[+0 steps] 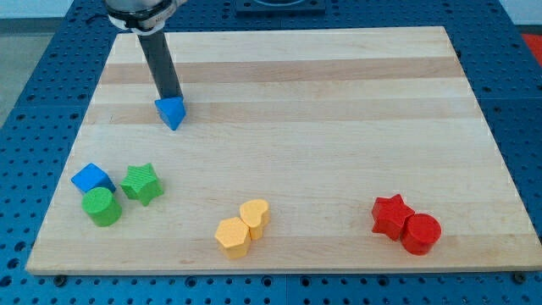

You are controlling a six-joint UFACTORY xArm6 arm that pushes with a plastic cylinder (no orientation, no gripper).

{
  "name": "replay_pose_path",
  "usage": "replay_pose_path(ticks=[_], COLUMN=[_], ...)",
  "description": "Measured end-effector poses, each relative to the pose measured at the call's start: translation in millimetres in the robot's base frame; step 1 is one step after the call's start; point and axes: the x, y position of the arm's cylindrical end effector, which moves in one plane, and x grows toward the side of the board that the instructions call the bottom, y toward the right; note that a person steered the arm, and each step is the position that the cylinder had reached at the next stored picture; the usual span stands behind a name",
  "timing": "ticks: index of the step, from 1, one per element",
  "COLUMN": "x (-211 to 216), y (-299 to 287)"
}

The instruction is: Push the blue triangle to the top of the green star

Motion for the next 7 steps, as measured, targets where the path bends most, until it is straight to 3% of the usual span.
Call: replay_pose_path(ticks=[5, 7], x=[50, 106], y=[13, 4])
